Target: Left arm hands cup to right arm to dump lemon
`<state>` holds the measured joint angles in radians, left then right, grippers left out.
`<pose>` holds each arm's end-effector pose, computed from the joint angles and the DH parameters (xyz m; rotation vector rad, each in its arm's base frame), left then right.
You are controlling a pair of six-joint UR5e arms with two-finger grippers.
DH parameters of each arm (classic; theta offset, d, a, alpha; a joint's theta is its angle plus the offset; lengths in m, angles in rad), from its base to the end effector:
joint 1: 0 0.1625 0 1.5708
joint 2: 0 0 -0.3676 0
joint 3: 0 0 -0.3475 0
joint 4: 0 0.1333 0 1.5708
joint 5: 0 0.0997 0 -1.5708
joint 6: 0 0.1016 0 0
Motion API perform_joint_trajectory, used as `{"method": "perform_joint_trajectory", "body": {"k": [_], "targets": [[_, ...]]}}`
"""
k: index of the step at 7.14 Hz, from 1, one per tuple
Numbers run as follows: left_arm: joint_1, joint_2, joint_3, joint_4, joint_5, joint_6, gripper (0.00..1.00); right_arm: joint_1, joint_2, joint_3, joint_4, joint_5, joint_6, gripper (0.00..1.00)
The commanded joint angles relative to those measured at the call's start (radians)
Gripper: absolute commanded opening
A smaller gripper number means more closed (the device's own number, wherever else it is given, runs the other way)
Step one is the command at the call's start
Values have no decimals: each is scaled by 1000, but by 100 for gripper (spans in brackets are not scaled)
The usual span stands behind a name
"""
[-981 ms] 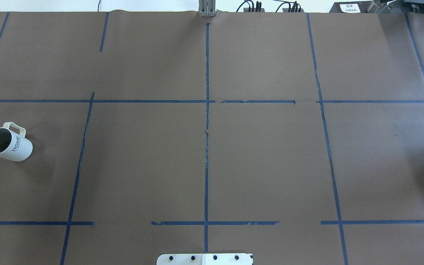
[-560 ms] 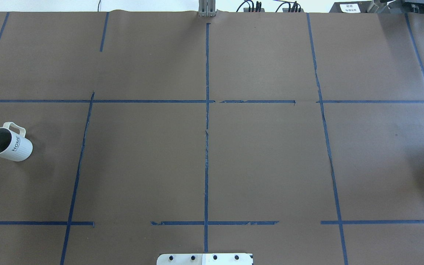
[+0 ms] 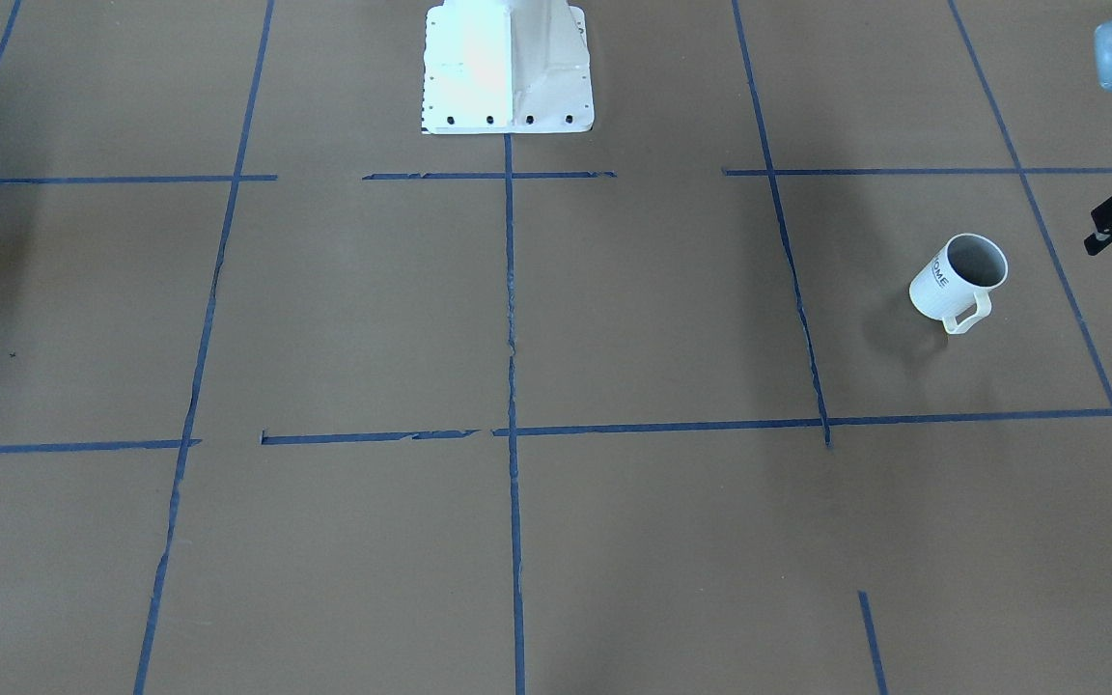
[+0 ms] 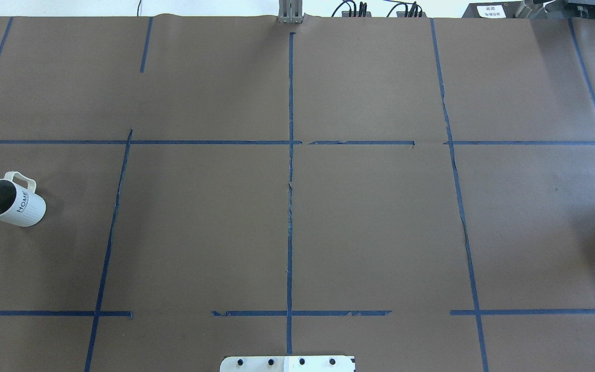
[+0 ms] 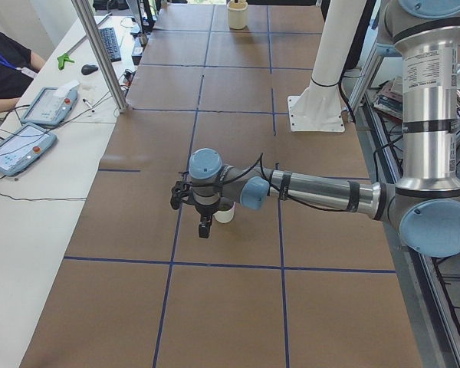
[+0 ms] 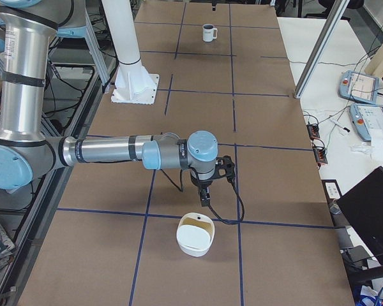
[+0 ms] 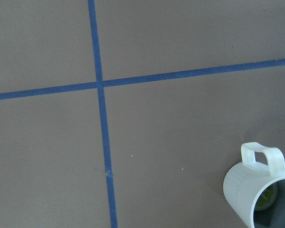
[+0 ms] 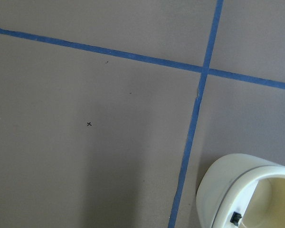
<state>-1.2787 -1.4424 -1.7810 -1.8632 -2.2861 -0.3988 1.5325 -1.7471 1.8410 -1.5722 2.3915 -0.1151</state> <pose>0.0571 -0.4215 0.5336 0.0975 0.7857 0.0327 0.0441 -0.3891 0.5516 0.1188 -0.8173 -0.1825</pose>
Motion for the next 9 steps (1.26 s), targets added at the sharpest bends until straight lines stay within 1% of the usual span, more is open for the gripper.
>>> {"method": "perform_joint_trajectory", "body": {"k": [1,3,5,6,7,8,9], "targets": [[122,14,2,-119,36,-199,100,0,0,0,1,2,0,100],[176,14,14,-120,45,-204,100,0,0,-2,1,0,-1,100],[249,14,17,-122,45,-260,100,0,0,-2,0,0,-3,100],[254,14,25,-122,45,-265,84,0,0,-5,0,-3,-6,100],[252,11,25,-123,43,-291,30,1,-2,-3,1,-3,-6,100],[251,14,15,-122,43,-298,7,0,-2,-3,1,-3,-5,100],[243,19,6,-122,43,-299,4,0,-2,-3,1,-3,-5,100]]}}
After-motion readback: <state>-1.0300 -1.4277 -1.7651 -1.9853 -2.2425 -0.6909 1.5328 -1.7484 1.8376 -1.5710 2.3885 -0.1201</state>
